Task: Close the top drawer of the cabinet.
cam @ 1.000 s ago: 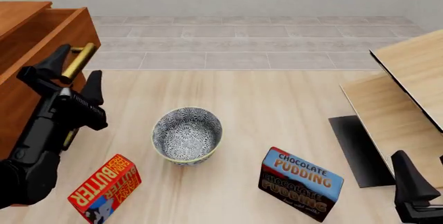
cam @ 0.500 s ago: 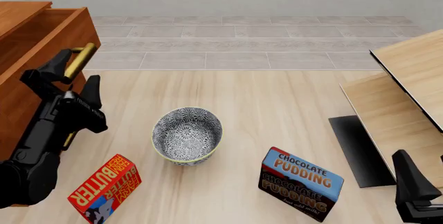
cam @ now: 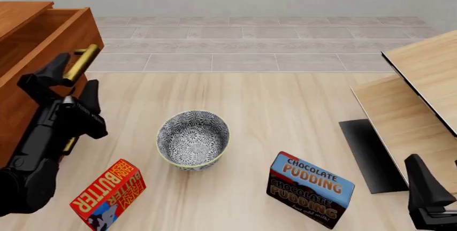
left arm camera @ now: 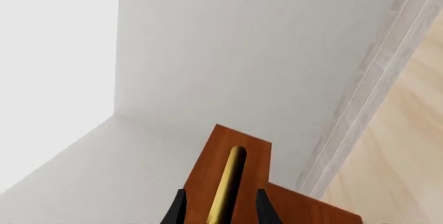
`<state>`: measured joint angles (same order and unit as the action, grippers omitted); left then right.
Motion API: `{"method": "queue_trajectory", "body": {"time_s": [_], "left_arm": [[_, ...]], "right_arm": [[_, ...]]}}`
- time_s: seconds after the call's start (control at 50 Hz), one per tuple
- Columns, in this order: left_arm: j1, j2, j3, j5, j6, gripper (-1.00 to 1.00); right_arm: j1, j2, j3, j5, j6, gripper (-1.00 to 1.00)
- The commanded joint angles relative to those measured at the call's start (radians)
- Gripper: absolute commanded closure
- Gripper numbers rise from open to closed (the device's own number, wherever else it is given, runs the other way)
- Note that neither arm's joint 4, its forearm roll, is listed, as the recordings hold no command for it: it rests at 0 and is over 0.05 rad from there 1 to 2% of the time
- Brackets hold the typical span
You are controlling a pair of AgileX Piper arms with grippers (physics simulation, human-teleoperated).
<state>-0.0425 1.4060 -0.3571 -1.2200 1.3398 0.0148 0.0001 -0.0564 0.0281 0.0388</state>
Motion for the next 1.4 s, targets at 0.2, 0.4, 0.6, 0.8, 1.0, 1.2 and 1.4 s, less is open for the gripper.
{"method": "queue_trajectory", "body": {"time_s": [0.2, 0.4, 0.6, 0.8, 1.0, 1.2, 1.4], "left_arm": [[0.023, -0.004, 0.001, 0.0, 0.006, -1.0], [0.035, 0.006, -0.006, 0.0, 0.012, -1.0], [0.052, 0.018, -0.02, 0.0, 0.004, -1.0], [0.075, 0.023, -0.029, 0.0, -0.003, -1.0], [0.088, 0.021, -0.03, 0.0, -0.003, -1.0], [0.101, 0.021, -0.028, 0.0, 0.01, -1.0], [0.116, 0.021, -0.032, 0.0, 0.005, -1.0]], "right_arm": [[-0.001, 0.0, -0.009, 0.003, 0.0, -1.0], [0.0, 0.0, -0.009, 0.004, 0.001, -1.0], [-0.002, 0.0, -0.004, 0.001, 0.002, -1.0], [-0.001, 0.0, 0.006, -0.008, 0.003, -1.0], [0.001, 0.0, 0.001, -0.002, 0.003, -1.0], [-0.007, 0.0, 0.003, -0.006, 0.002, -1.0], [-0.001, 0.0, 0.0, -0.002, -0.001, -1.0]]}}
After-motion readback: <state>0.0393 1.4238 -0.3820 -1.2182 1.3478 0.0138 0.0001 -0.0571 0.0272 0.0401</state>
